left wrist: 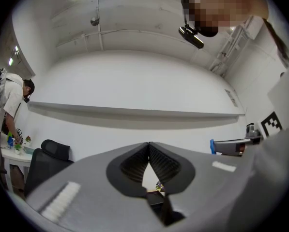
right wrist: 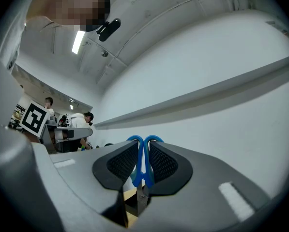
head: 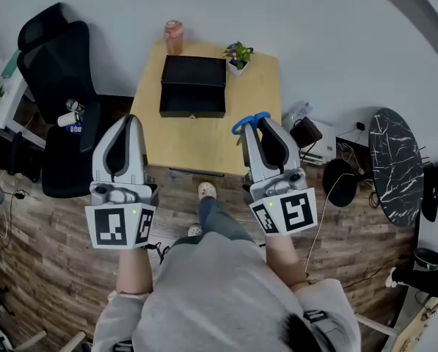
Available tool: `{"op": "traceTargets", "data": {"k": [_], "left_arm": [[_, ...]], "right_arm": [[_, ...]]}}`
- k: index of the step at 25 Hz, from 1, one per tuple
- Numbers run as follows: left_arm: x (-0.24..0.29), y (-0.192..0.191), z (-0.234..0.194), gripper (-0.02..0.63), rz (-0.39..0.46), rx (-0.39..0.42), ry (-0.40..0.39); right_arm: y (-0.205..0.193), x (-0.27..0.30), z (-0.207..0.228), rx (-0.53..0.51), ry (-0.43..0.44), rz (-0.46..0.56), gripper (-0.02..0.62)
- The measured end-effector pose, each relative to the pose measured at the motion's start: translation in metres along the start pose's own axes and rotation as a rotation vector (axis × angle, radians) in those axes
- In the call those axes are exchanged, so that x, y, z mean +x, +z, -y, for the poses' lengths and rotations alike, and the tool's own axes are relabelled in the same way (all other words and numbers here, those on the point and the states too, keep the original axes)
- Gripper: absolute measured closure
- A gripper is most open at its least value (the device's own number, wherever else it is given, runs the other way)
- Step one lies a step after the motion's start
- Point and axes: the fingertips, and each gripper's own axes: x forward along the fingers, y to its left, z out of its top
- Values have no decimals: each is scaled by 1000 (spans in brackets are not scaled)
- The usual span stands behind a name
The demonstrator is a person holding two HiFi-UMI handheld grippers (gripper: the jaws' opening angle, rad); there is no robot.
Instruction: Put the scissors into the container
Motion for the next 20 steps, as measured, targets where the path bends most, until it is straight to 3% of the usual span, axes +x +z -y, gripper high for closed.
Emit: {"op": "traceTargets", "data": {"k": [20], "left_arm": [[123, -16, -56, 548, 45, 30, 101]], "right_arm": [[-17, 146, 57, -1, 116, 44, 522]]}}
